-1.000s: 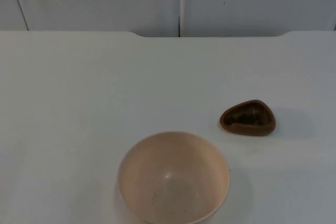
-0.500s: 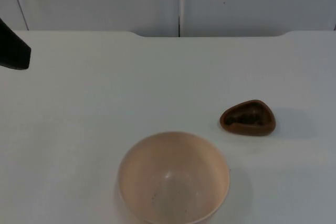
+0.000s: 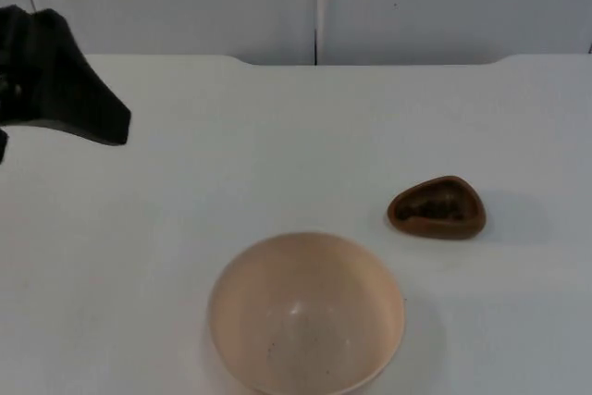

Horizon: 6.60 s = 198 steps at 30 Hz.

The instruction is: Pick up the bowl with the left hand and pour the coffee beans from the cup into the bowl with the right hand.

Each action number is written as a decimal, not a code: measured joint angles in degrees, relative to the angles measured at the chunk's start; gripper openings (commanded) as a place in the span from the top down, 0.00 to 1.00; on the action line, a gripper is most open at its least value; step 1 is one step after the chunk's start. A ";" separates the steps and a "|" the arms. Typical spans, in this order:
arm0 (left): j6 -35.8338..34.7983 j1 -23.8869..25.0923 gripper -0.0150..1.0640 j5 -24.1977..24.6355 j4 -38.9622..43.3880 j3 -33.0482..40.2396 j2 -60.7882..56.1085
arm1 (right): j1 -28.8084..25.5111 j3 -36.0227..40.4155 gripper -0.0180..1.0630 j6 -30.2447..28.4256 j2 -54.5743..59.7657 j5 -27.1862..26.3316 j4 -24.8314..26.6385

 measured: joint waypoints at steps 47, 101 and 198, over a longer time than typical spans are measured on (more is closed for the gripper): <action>-6.71 -13.84 0.04 -12.56 -0.75 -6.41 39.65 | 0.00 0.00 0.01 0.00 0.00 0.00 0.00; -26.09 -14.00 0.99 1.61 21.14 -20.22 30.88 | 0.00 0.00 0.01 0.00 0.00 0.00 0.00; -49.30 -16.83 0.99 4.96 39.04 -20.56 30.58 | -0.13 -39.21 0.01 0.91 72.22 -11.21 4.61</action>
